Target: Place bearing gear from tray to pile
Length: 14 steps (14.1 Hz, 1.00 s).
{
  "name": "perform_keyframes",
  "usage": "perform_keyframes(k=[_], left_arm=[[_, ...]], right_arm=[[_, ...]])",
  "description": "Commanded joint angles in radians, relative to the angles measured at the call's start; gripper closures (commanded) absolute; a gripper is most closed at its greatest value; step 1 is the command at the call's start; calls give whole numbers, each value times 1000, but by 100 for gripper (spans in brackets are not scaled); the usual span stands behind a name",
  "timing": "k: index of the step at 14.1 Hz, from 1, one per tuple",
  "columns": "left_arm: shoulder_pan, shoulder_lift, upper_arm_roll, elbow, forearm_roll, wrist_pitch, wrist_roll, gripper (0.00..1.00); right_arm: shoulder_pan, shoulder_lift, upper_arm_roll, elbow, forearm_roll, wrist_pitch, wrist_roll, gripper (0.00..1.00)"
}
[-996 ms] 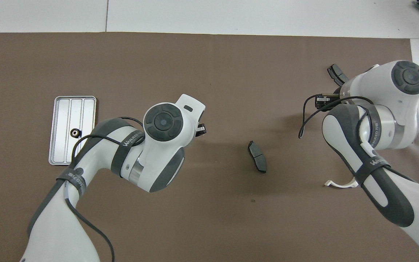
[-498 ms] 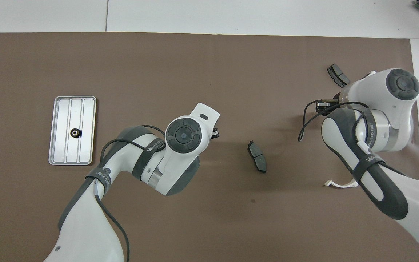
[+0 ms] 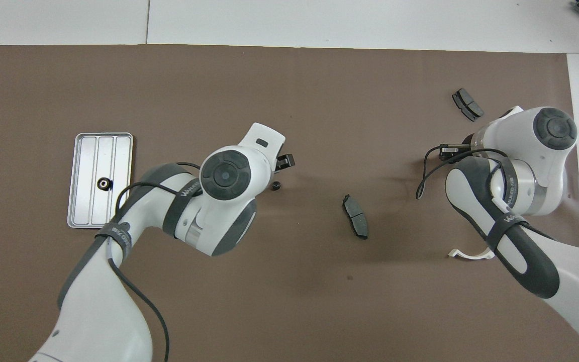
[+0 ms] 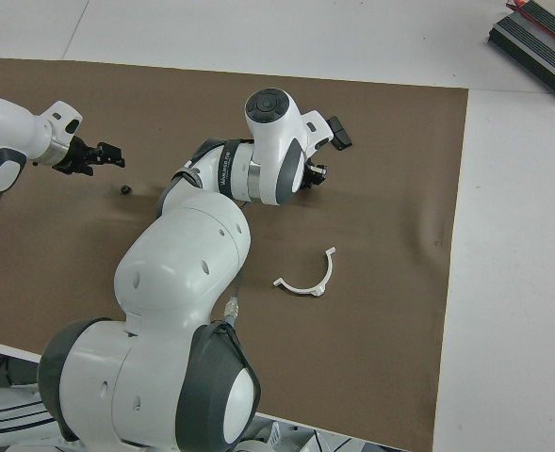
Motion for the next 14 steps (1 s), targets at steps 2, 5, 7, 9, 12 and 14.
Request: perform_keyframes(k=[2,5,7,9,12,14], left_arm=[[223,-77,-10,-9,-7,-179,298,0],[363,-94,-8,-24,-7,-259,527,0],[434,-97,-8,-38,-7,-252,613,0],[467,-106,-8,-71,-7,-226,649,0],[513,-115,-8,-140,-7,-137,672,0],[521,-115,-8,-192,-9,-76,663,0]], right_arm=[[11,-37,10,7,29,8,-12,0],[93,-86,16,23,28,-13,76,0],[135,-82,19,60,26,-32,103,0],[220,-77,31,92,28,-40,181,0],[339,-60,33,146,17,-69,326,0],[403,-21,33,171,6,-61,412,0]])
